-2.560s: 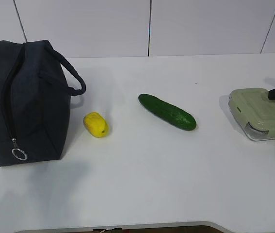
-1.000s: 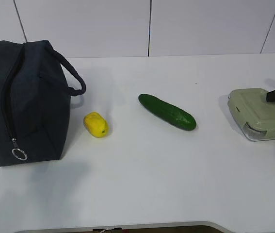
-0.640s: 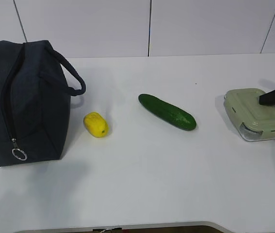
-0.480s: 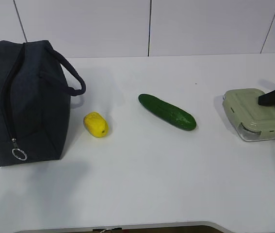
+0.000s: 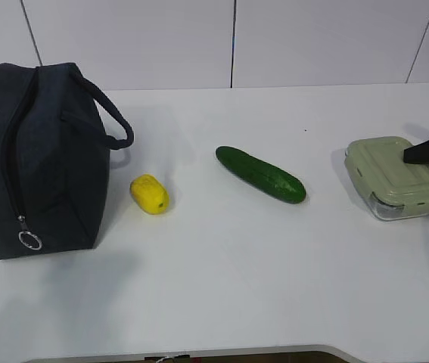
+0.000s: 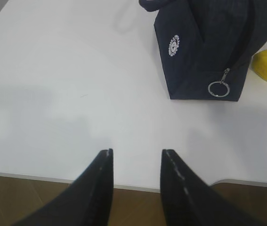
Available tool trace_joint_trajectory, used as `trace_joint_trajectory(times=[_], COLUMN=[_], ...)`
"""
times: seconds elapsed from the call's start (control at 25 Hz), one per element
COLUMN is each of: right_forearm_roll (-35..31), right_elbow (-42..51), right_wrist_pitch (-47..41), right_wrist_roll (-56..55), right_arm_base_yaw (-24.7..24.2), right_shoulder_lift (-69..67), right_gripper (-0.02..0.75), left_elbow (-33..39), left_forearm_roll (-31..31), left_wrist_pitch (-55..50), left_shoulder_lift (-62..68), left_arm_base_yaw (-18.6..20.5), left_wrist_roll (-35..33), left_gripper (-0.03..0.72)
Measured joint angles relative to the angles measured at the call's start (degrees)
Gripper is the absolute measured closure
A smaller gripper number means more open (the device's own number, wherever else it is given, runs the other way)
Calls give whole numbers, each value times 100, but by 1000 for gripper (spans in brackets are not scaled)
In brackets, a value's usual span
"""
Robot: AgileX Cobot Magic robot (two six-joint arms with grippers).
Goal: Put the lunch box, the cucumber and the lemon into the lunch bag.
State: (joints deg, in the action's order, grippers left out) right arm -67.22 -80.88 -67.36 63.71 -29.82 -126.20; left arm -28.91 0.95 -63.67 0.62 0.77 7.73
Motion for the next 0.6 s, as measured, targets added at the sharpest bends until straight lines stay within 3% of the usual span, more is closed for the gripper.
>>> trace_joint_trajectory(times=[0.6], right_forearm_roll=[10], right_elbow=[0], right_wrist_pitch=[-53], right_wrist_roll=[-128], right_arm_base_yaw=[4], right_shoulder_lift=[0], right_gripper=[353], left_elbow=[0], left_forearm_roll=[0], left_wrist_pitch=[0], left_shoulder_lift=[0], left_arm_base_yaw=[0], left_wrist_roll=[0], left_gripper=[446])
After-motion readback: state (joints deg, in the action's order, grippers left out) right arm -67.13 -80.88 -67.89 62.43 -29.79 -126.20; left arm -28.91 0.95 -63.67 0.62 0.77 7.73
